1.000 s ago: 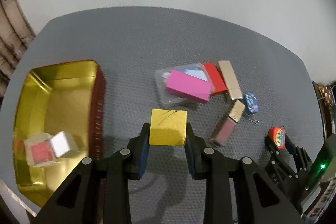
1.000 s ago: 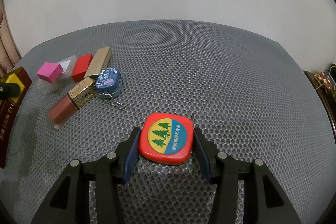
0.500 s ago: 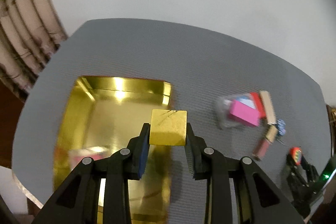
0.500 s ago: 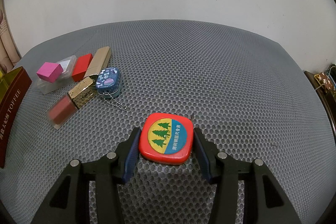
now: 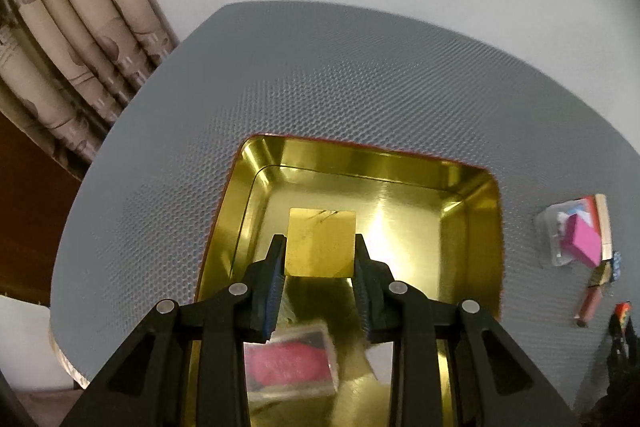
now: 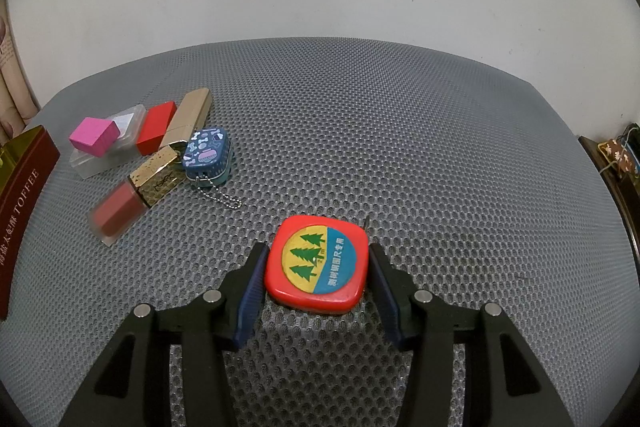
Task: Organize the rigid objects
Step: 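Carry the yellow cube into the tin and open the left gripper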
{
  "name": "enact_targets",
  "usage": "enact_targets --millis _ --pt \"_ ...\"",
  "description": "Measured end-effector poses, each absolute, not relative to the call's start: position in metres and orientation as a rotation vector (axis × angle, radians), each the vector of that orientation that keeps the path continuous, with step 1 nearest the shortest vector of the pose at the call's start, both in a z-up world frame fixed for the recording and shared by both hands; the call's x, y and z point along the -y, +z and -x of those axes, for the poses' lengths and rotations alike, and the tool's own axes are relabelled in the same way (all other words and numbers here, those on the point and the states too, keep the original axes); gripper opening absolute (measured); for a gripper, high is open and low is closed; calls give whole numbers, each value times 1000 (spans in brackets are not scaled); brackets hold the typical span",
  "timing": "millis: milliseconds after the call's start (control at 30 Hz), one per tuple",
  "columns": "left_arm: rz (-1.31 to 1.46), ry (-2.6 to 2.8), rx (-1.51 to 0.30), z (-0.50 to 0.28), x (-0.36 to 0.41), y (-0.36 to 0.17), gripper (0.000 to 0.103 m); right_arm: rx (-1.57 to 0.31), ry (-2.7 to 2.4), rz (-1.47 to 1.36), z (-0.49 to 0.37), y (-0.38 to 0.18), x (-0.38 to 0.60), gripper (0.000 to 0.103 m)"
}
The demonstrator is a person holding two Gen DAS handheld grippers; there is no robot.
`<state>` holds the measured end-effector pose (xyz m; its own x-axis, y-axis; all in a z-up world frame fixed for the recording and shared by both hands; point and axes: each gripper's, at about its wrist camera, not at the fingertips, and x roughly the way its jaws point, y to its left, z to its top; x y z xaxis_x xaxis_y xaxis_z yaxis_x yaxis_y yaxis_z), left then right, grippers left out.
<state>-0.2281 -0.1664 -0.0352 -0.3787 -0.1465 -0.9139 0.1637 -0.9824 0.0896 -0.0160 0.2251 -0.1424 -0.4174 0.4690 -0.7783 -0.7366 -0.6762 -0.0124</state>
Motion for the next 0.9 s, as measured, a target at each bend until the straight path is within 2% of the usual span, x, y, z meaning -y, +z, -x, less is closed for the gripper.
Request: enact_targets --millis 567,900 --pt "-1674 -2401 -8 239 189 -67 28 -432 2120 1022 17 -142 -230 51" --pt "-1656 -2426 -15 238 189 -63 31 -431 2119 1022 17 -143 -231 51"
